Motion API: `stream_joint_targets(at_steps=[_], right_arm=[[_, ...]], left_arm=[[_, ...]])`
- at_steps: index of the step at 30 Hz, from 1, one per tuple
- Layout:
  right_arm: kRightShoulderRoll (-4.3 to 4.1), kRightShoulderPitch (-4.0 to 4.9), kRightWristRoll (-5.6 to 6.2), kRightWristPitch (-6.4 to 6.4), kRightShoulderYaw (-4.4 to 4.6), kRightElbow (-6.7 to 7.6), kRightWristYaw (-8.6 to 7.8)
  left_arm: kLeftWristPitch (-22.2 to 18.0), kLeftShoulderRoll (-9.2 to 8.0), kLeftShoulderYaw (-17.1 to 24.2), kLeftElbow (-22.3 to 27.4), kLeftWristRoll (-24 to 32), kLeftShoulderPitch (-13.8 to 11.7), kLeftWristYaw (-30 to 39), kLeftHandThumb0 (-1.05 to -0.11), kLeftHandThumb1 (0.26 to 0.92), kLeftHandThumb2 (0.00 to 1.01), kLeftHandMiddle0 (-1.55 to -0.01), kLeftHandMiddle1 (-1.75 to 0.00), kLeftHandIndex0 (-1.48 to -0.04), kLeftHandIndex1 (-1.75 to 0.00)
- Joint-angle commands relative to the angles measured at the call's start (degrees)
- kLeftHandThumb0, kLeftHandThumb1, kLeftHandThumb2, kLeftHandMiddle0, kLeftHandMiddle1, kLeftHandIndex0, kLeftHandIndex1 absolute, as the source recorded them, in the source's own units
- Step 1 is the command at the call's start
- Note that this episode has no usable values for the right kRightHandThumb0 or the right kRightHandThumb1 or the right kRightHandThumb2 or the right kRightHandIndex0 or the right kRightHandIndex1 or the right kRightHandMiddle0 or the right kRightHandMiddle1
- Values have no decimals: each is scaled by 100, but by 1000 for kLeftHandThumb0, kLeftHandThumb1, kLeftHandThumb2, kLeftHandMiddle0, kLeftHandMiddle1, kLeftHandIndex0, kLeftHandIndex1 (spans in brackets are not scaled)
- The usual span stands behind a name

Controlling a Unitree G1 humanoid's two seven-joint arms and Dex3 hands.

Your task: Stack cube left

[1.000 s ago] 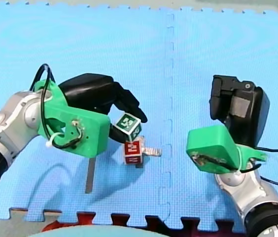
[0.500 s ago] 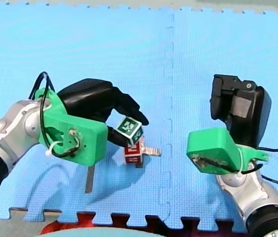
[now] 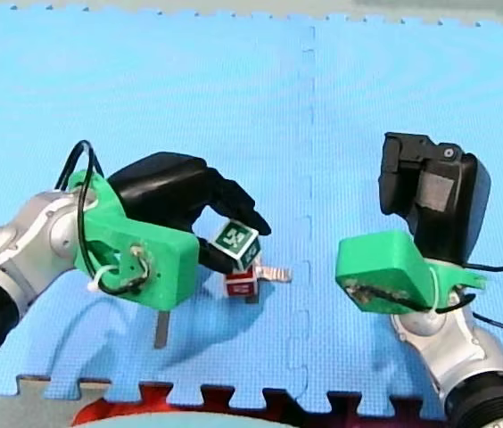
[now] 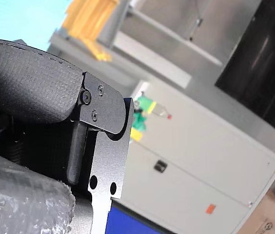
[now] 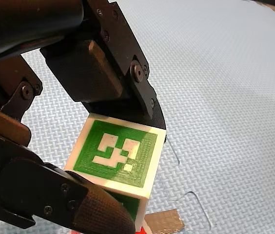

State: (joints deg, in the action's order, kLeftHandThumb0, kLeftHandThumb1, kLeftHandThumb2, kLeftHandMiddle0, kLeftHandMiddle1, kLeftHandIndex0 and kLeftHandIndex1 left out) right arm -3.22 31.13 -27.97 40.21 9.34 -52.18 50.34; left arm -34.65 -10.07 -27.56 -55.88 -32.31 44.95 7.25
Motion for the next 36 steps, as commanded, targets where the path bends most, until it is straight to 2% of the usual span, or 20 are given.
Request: stream_joint_targets(at_steps=[1,9,22,36], right_arm=[[-23,-34,6,-27,-26,58,-14],[-6,-76,2,-88,-39,164,-48],[32,-110,-12,-105,-50,207,-52],[71,-53,-8,-74,-65,108,-39]], left_arm=[[-33,-12,-22,-56,-23,17,-46,-528,849,1,-936,-1745,-1303,0],[-37,-2,-62,-188,-79,39,-75,-527,850,1,-938,-1733,-1302,0],[-55,32,-160,-434,-185,88,-314,-528,853,1,-949,-1699,-1307,-2],[-91,72,-191,-586,-174,143,-250,-518,857,2,-942,-1695,-1328,-11]])
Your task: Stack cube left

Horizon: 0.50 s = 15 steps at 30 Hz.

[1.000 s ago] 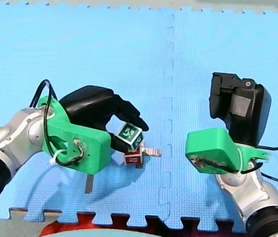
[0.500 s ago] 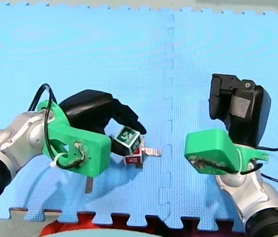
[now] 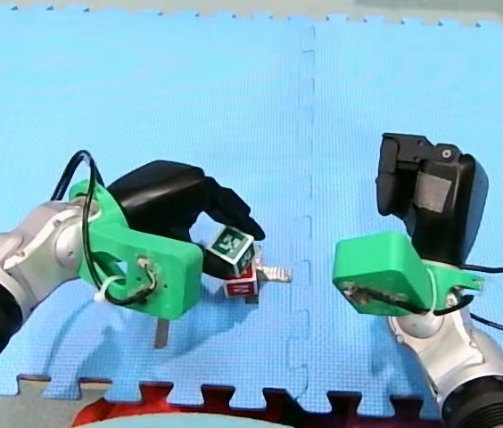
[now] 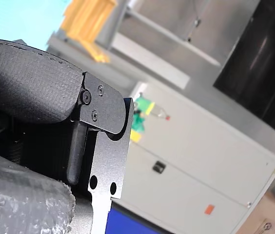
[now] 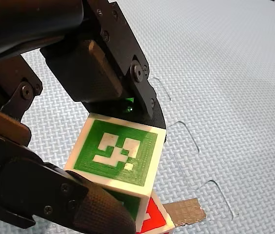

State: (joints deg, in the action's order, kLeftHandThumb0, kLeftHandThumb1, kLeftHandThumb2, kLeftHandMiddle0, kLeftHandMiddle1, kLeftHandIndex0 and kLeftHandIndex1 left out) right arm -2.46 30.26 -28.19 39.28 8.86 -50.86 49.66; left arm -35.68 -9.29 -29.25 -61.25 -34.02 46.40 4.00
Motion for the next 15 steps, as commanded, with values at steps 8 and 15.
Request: stream_joint_targets(at_steps=[8,15], right_arm=[[17,56,8,80,-9,-107,79],[32,104,3,69,-8,-159,114]], left_arm=[[391,0,275,383,560,-146,1024,-1045,867,1,-781,-1742,-247,-11],[333,7,306,401,577,-198,932,-1048,853,0,-781,-1746,-288,-28]])
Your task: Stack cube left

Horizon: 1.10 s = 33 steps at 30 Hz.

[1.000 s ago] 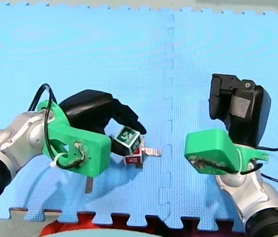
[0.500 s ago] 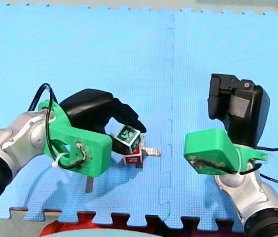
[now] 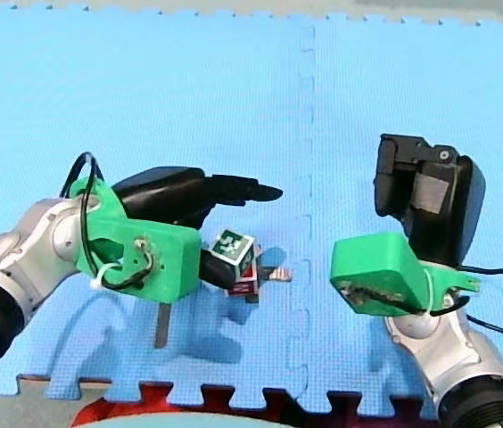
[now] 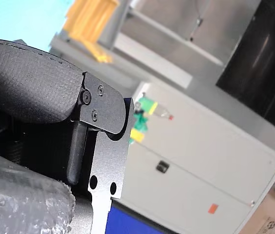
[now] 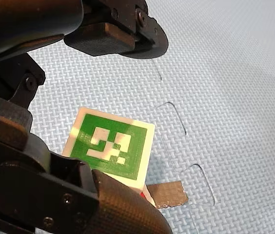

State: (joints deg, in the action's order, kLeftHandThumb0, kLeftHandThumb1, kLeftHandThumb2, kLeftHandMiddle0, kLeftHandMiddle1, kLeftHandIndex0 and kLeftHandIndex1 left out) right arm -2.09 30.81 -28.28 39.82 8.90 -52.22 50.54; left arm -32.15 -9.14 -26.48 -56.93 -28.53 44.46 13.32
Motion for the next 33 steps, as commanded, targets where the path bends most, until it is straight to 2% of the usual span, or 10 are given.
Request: stream_joint_targets(at_steps=[1,9,14,18,20,26,29,30,31,33], right_arm=[[-3,62,11,12,-12,-39,31],[12,171,9,24,-5,-208,102],[22,187,14,30,1,-245,127],[36,193,17,47,4,-294,150],[36,197,23,53,1,-314,153],[-6,155,39,151,-15,-412,180],[-16,137,44,195,-21,-487,196],[-19,130,46,203,-23,-498,196],[-23,123,51,208,-25,-502,190],[-30,107,65,212,-30,-504,160]], left_arm=[[-29,1,43,-53,56,2,27,-1048,852,0,-782,-1746,-294,-29],[17,50,124,-143,238,81,395,-1048,852,1,-790,-1746,-322,-32],[43,70,185,-138,339,115,602,-1048,848,0,-840,-1746,-344,-27],[103,12,300,60,487,75,781,-1048,844,0,-859,-1746,-352,-24],[105,-101,389,221,592,39,887,-1048,842,0,-862,-1746,-360,-25],[432,-811,664,1539,708,-128,1311,-1048,846,5,-803,-1746,-369,-21],[300,-1041,785,2109,576,-322,1012,-1048,875,15,-747,-1746,-366,-13],[324,-1071,850,2292,639,-392,1013,-1048,880,14,-709,-1676,-360,-9],[404,-1101,928,2510,753,-467,1090,-1048,879,9,-719,-1509,-359,-6],[643,-1188,1075,2967,967,-611,1295,-1048,877,3,-791,-994,-360,-2]])
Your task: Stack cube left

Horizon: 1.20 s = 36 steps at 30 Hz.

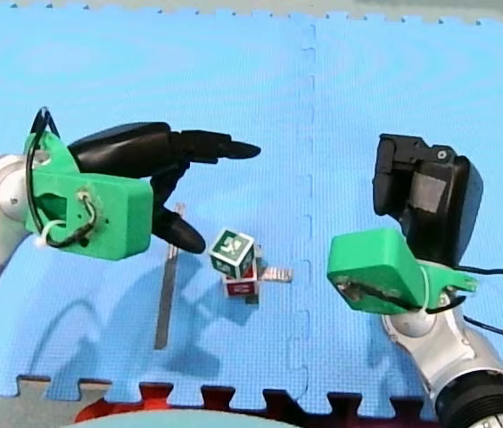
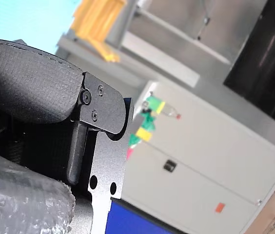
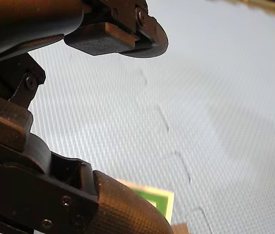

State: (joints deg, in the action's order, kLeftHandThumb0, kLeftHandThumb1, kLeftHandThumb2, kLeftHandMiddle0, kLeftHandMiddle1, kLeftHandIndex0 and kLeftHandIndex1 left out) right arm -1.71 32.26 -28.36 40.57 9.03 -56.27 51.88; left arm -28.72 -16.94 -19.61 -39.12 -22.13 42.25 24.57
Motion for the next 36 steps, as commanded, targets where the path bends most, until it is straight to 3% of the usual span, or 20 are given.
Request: stream_joint_targets(at_steps=[1,3,5,9,12,14,15,16,18,19,21,22,23,24,26,28,32,36], right_arm=[[-73,-41,79,141,-46,-107,13],[-82,-42,86,152,-50,-121,1],[-85,-48,84,164,-50,-132,5],[-94,-70,77,198,-49,-150,21],[-125,-104,81,259,-57,-170,23],[-160,-132,86,304,-64,-177,18],[-177,-146,87,318,-67,-176,16],[-199,-163,86,326,-70,-167,9],[-244,-189,84,331,-79,-156,-11],[-264,-195,77,331,-81,-161,-16],[-295,-194,68,332,-81,-182,-27],[-314,-191,71,340,-85,-203,-40],[-329,-183,74,343,-85,-223,-62],[-348,-174,78,340,-84,-242,-102],[-376,-132,93,309,-79,-277,-210],[-390,-69,116,291,-82,-318,-301],[-448,-1,142,372,-90,-370,-432],[-515,29,138,406,-98,-373,-501]], left_arm=[[410,-457,435,1387,342,-446,207,-1048,875,2,-818,-861,-361,-1],[555,-520,464,1646,192,-521,122,-1048,874,1,-860,-710,-361,-1],[638,-609,479,1639,5,-509,1,-1048,873,0,-915,-763,-356,0],[709,-770,501,1575,-249,-563,-234,-1048,874,1,-845,-1240,-329,-5],[661,-917,592,1301,-383,-625,-597,-1048,880,1,-766,-1500,-344,-8],[163,-770,806,549,-132,-692,-1169,-1048,897,7,-748,-1680,-406,-27],[-320,-599,949,-166,75,-629,-1504,-1048,909,17,-764,-1712,-435,-36],[-844,-352,1134,-933,313,-570,-1837,-1048,916,93,-830,-1732,-507,-52],[-1429,76,1370,-1859,586,-525,-2307,-1048,920,215,-885,-1743,-594,-68],[-1494,245,1416,-2047,585,-538,-2626,-1048,920,383,-783,-1581,-612,-52],[-1427,441,1491,-2206,623,-577,-2939,-1048,921,595,-809,-902,-633,-20],[-1371,505,1549,-2266,716,-606,-2895,-1048,921,656,-814,-572,-631,-11],[-1264,588,1694,-2324,974,-647,-2591,-1048,921,677,-828,-389,-620,-8],[-1085,685,1874,-2370,1295,-662,-2188,-1048,921,693,-725,-207,-568,-3],[-780,837,2156,-2446,1789,-647,-1586,-1048,921,697,-594,-68,-484,0],[-731,905,2227,-2510,1932,-621,-1447,-1048,921,755,-553,-23,-448,-2],[-820,951,2334,-2624,2152,-601,-1257,-1048,921,810,-515,-2,-428,0],[-611,970,2472,-2763,2411,-516,-882,-1048,921,828,-492,0,-393,0]])
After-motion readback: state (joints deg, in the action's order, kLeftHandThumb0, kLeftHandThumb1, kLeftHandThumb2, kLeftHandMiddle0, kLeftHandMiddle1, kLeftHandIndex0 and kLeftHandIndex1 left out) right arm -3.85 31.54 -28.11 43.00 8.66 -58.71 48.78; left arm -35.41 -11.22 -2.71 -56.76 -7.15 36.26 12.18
